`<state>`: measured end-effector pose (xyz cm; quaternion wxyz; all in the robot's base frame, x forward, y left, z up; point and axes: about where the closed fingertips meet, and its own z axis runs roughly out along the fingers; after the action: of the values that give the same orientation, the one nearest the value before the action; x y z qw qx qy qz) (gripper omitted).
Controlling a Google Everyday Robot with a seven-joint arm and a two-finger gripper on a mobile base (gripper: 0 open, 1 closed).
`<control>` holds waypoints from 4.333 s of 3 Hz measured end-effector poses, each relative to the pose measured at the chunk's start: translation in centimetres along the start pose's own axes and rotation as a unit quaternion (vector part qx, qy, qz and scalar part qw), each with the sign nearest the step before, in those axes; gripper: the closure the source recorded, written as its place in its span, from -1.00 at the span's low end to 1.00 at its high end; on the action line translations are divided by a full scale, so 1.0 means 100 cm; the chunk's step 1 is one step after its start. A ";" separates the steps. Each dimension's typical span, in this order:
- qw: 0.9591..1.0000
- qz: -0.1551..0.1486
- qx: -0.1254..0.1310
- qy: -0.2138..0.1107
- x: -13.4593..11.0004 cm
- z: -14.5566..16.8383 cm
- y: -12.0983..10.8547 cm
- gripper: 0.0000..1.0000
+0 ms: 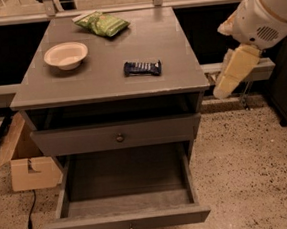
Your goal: Place rxbar blueberry into middle drawer
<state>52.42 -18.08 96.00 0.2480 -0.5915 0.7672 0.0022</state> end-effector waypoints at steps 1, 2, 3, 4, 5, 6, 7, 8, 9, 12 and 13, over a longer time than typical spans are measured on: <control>0.999 0.016 0.002 -0.050 -0.032 0.033 -0.053 -1.00; 0.996 0.025 -0.013 -0.086 -0.069 0.068 -0.093 -1.00; 0.992 0.034 -0.042 -0.116 -0.117 0.119 -0.118 -1.00; 0.992 0.034 -0.042 -0.116 -0.117 0.119 -0.118 -1.00; 0.989 0.043 -0.070 -0.123 -0.127 0.157 -0.116 -1.00; 0.987 0.059 -0.092 -0.114 -0.136 0.200 -0.117 -1.00; 0.985 0.074 -0.110 -0.108 -0.145 0.234 -0.115 -1.00; 0.983 0.105 -0.117 -0.099 -0.134 0.257 -0.117 -0.93; 0.981 0.125 -0.112 -0.092 -0.119 0.259 -0.120 -0.47; 0.981 0.125 -0.112 -0.092 -0.125 0.245 -0.125 1.00; 0.980 0.126 -0.088 -0.123 -0.122 0.205 -0.122 1.00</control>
Offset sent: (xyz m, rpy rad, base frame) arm 0.1993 0.1012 -0.0094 0.2845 0.0057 0.0438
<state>73.39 -4.56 86.20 0.2851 -0.5046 0.7962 0.1737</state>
